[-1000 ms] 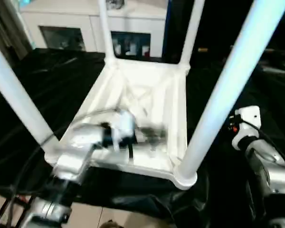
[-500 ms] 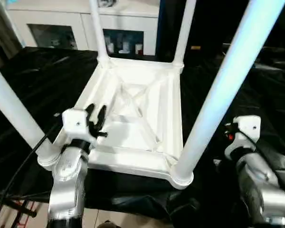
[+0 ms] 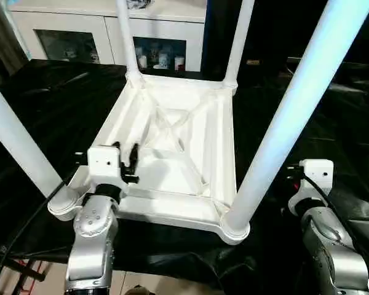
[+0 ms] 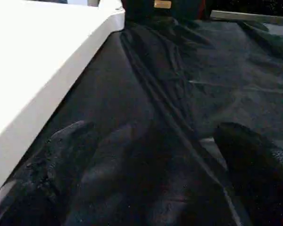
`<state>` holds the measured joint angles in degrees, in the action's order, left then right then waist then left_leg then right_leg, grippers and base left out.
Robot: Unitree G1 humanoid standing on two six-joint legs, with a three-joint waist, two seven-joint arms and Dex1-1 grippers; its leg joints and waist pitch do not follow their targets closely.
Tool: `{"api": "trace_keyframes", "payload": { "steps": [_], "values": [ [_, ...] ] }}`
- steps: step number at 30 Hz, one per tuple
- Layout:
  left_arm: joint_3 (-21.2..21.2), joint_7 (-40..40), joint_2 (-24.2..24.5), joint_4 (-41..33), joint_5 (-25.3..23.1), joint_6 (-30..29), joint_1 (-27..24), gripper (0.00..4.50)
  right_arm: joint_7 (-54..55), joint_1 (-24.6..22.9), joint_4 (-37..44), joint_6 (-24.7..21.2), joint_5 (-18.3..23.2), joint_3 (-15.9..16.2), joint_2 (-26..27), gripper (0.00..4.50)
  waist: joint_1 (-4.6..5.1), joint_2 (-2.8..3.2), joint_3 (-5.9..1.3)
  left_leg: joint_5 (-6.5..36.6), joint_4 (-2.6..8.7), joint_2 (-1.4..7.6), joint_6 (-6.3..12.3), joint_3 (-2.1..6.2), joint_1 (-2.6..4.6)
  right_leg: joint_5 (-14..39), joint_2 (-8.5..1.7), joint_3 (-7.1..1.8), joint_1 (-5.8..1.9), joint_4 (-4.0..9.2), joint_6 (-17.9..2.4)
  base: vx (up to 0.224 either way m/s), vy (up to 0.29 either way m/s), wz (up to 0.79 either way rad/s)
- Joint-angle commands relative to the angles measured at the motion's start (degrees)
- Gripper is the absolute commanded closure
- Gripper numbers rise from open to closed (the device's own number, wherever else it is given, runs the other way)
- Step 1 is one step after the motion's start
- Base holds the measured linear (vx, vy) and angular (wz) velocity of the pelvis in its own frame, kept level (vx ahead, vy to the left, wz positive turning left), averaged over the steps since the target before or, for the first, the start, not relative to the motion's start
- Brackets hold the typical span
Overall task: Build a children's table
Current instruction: Rotate leg to tighten
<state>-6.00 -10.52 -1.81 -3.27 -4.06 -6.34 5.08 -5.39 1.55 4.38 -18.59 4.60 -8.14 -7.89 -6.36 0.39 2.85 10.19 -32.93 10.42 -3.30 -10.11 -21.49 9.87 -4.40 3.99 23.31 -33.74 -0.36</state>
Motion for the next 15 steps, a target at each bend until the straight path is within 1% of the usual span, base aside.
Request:
{"api": "trace_keyframes", "payload": {
  "steps": [1, 2, 3, 4, 5, 6, 7, 8, 9, 10, 11, 12, 13, 14, 15],
  "values": [
    [0.73, -0.23, 0.51, 0.25, -0.1, -1.12, -0.12, 2.17, 0.7, -0.99, 0.76, -0.75, -0.35, 0.22, 0.08, 0.0, -0.14, 0.13, -4.9, -9.02, 0.95, 0.98, 7.22, 0.69, -1.69, -16.02, -1.88, -1.73, -1.26, 2.09, -10.03, 0.0, 0.0, 0.0],
    [0.83, -0.24, 0.61, 0.2, -0.23, -1.24, -0.11, 2.17, 0.72, -1.06, 0.77, -0.7, -0.35, 0.25, 0.1, 0.0, -0.18, -0.1, -5.75, -18.27, -0.58, 0.08, 10.28, 0.54, -2.34, -27.13, -1.21, -1.35, -0.81, 0.95, -11.36, 0.0, 0.0, 0.0],
    [1.26, -0.45, 1.05, -0.03, -0.51, -2.02, -0.12, 2.17, 0.66, -1.15, 0.71, -0.64, -0.02, 0.33, 0.24, 0.0, -0.38, 0.12, -6.57, -25.61, -1.62, -0.55, 13.08, 0.81, -2.95, -35.96, -0.62, -0.8, -0.24, 0.01, -12.55, 0.0, 0.0, 0.0],
    [1.36, -0.43, 1.52, -0.35, -0.5, -2.01, -0.11, 2.17, 0.71, -1.21, 0.66, -0.59, 0.14, 0.66, 0.52, 0.0, -0.59, 0.24, -7.05, -24.39, -3.13, -1.63, 18.03, 0.65, -4.77, -39.28, -0.78, 0.04, 1.69, 0.72, -14.31, -0.092, 0.029, -0.01],
    [1.36, -0.43, 1.54, -0.36, -0.49, -2.01, -0.11, 2.17, 0.71, -1.21, 0.66, -0.59, 0.15, 0.68, 0.53, 0.0, -0.59, 0.37, -7.16, -21.1, -3.45, -1.61, 18.88, 0.82, -5.31, -35.75, -1.22, 0.19, 1.94, 1.38, -14.67, -0.145, 0.028, 0.03],
    [1.62, -1.31, 2.02, -0.7, -0.02, -2.53, -0.48, 2.17, 0.76, -1.26, 0.47, -0.59, 0.0, 0.98, 0.67, 0.0, -0.88, 0.88, -6.75, -8.2, -3.38, -0.79, 18.63, 0.7, -5.17, -16.35, -1.94, 0.65, 2.66, 3.9, -13.58, -0.145, 0.028, 0.03],
    [1.82, -1.53, 2.19, -0.84, -0.1, -2.53, -0.81, 2.17, 0.83, -1.31, 0.4, -0.68, -0.19, 1.07, 0.6, 0.0, -0.86, 1.2, -6.19, -0.15, -3.13, -0.13, 17.47, 0.68, -4.68, -2.67, -2.26, 1.0, 3.06, 5.39, -12.25, -0.186, 0.037, 0.03],
    [1.96, -1.58, 2.28, -0.99, -0.05, -2.62, -1.07, 2.17, 0.92, -1.36, 0.37, -0.82, -0.42, 1.11, 0.52, 0.0, 0.16, 1.88, -4.41, 20.13, -1.94, 1.18, 12.18, 0.58, -2.22, 27.85, -1.66, 2.82, 3.92, 7.72, -5.88, -0.195, 0.054, -0.12],
    [2.19, -1.64, 2.35, -1.2, -0.05, -2.65, -1.54, 2.17, 1.04, -1.51, 0.2, -0.84, -0.62, 1.04, 0.45, 0.0, 1.25, 2.11, -3.56, 29.01, -1.23, 1.9, 8.82, 1.07, -1.2, 37.6, -1.03, 4.61, 3.89, 7.95, -1.11, -0.195, 0.054, -0.12],
    [2.33, -1.68, 2.39, -1.33, -0.03, -2.68, -1.82, 2.17, 1.1, -1.6, 0.08, -0.82, -0.7, 0.96, 0.42, 0.0, -3.27, 2.78, -0.38, 56.45, 10.35, 7.24, -2.17, 0.33, -10.96, 26.72, 1.02, 4.44, -4.13, -14.45, -0.1, -0.154, 0.059, -0.14],
    [2.67, -1.55, 2.46, -1.61, 0.13, -2.47, -2.42, 2.17, 1.14, -1.86, -0.24, -0.51, -0.83, 0.76, 0.38, 0.0, -6.54, 3.8, -1.1, 59.68, 11.34, 4.98, -4.12, -3.78, -11.44, 25.09, 2.35, 5.62, -4.29, -15.5, -1.7, -0.126, 0.0, 0.12],
    [2.78, -1.56, 2.51, -1.69, 0.13, -2.4, -2.58, 2.17, 1.11, -1.94, -0.28, -0.49, -0.81, 0.73, 0.36, 0.0, -8.59, 2.22, -2.77, 47.22, 7.05, 5.11, -2.83, -5.92, -10.15, 33.99, 0.84, -1.36, -5.76, -16.03, -0.54, -0.126, 0.0, 0.12],
    [3.39, -1.78, 2.82, -2.25, -0.01, -2.11, -3.37, 2.17, 0.71, -2.52, 0.23, -0.67, -0.61, 0.51, -0.01, 0.0, -5.96, -0.23, -3.68, 34.98, 1.21, 5.26, -4.79, -5.48, -4.96, 49.95, -1.25, -4.34, -2.06, -13.31, 2.87, -0.088, -0.16, 0.22],
    [3.73, -2.01, 3.06, -2.42, -0.06, -1.89, -3.73, 2.17, 0.57, -2.74, 0.29, -0.51, -0.6, 0.5, -0.14, 0.0, -4.58, -3.13, -0.24, 12.62, -13.67, 0.63, -1.08, 0.45, 0.7, 74.76, -5.81, -9.47, 7.35, 5.01, 4.06, -0.074, -0.126, 0.22],
    [4.28, -2.47, 3.48, -2.8, -0.26, -1.32, -4.29, 2.17, 0.52, -3.09, 0.48, -0.41, -0.65, 0.35, -0.36, 0.0, -7.13, -0.64, -1.24, 7.65, -12.52, -0.7, 2.14, 2.84, -3.42, 69.13, -6.62, -12.97, 1.09, 4.3, 1.65, -0.074, -0.126, 0.22]
  ]
}}
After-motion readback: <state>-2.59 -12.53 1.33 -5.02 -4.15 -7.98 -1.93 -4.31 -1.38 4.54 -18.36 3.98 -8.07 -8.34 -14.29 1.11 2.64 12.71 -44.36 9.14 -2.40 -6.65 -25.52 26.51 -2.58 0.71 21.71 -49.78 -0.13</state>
